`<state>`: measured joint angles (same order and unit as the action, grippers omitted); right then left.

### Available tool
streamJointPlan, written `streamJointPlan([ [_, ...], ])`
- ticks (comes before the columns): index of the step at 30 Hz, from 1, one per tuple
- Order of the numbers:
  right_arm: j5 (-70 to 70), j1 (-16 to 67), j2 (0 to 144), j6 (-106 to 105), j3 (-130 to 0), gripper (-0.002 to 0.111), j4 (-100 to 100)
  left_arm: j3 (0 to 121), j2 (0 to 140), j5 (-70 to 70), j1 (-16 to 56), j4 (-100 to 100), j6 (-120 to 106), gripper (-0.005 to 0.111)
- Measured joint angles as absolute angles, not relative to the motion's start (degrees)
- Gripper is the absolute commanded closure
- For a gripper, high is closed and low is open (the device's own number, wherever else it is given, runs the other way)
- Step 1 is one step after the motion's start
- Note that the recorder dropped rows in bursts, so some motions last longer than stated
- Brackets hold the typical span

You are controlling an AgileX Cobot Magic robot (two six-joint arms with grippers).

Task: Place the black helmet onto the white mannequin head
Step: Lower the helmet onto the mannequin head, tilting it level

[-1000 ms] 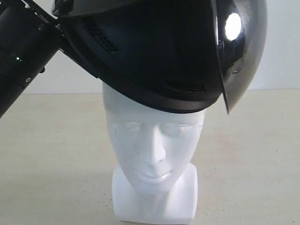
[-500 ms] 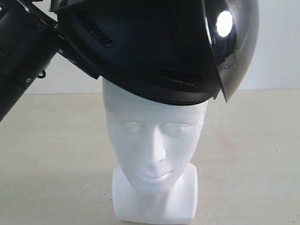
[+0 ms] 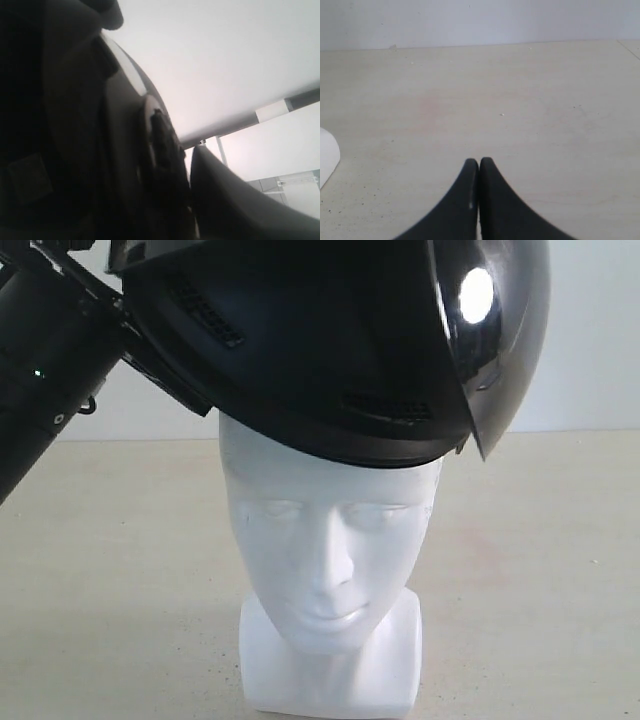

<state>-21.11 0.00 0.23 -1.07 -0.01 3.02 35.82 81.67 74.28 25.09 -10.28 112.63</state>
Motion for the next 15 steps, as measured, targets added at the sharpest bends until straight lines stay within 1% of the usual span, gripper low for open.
streamJointPlan([
  [5,-21.1,0.0,0.2,-1.1,0.0,0.108,3.0,32.9,81.9,74.3,25.0,-9.2,112.7,0.102],
  [15,-21.1,0.0,0.2,-1.1,0.0,0.108,3.0,31.3,83.0,71.1,24.7,-10.5,111.9,0.102],
])
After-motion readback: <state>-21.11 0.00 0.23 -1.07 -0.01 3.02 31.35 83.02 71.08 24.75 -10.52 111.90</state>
